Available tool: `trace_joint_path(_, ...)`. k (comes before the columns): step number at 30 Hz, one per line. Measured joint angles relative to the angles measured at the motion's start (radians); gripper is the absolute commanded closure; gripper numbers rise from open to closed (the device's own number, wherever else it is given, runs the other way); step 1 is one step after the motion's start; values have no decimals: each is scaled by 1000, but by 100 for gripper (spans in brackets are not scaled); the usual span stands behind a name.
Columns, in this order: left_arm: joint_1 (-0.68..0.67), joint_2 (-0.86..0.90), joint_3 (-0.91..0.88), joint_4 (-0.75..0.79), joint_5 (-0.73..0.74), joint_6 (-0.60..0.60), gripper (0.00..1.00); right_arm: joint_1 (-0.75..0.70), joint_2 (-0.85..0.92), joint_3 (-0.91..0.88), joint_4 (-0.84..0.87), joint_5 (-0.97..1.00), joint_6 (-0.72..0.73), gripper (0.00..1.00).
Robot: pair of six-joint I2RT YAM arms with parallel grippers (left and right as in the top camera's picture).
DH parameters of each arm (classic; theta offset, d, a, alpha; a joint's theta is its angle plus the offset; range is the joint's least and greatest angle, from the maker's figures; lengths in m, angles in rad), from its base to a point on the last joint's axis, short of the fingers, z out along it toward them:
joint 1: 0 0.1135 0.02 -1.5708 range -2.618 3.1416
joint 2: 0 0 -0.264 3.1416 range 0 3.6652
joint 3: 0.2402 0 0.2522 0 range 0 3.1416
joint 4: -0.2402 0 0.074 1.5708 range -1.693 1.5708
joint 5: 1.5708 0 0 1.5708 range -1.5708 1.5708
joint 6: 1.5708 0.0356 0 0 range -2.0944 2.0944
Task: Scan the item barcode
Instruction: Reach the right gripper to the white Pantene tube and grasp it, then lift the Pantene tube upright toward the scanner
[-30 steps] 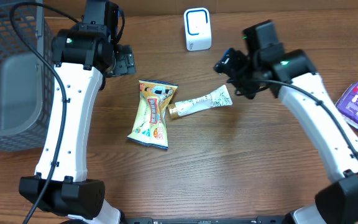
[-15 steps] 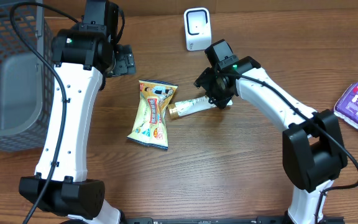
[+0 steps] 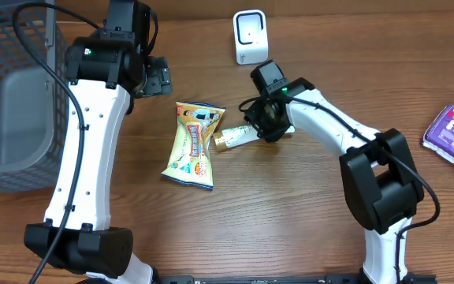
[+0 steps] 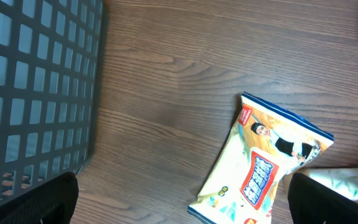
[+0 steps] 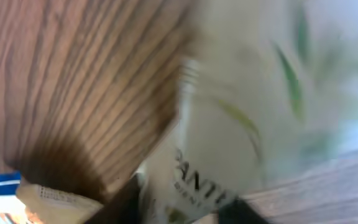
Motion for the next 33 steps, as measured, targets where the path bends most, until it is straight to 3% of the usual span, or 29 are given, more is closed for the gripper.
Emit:
trace_joint_path(3, 0, 0, 0, 0, 0, 0, 0, 11, 0, 0, 3, 11, 2, 96)
trace_joint_path(12, 0, 0, 0, 0, 0, 0, 0, 12, -2, 2, -4, 20, -19, 96)
trace_joint_path(17, 0, 0, 0, 0, 0, 0, 0, 8, -2, 3, -1, -19, -146, 96)
trace_joint_path(21, 0, 0, 0, 0, 0, 0, 0, -14, -1, 1, 3, -152, -308, 96)
trace_joint_path(33, 0, 0, 0, 0, 0, 0, 0, -224, 2, 0, -6, -879, -722, 96)
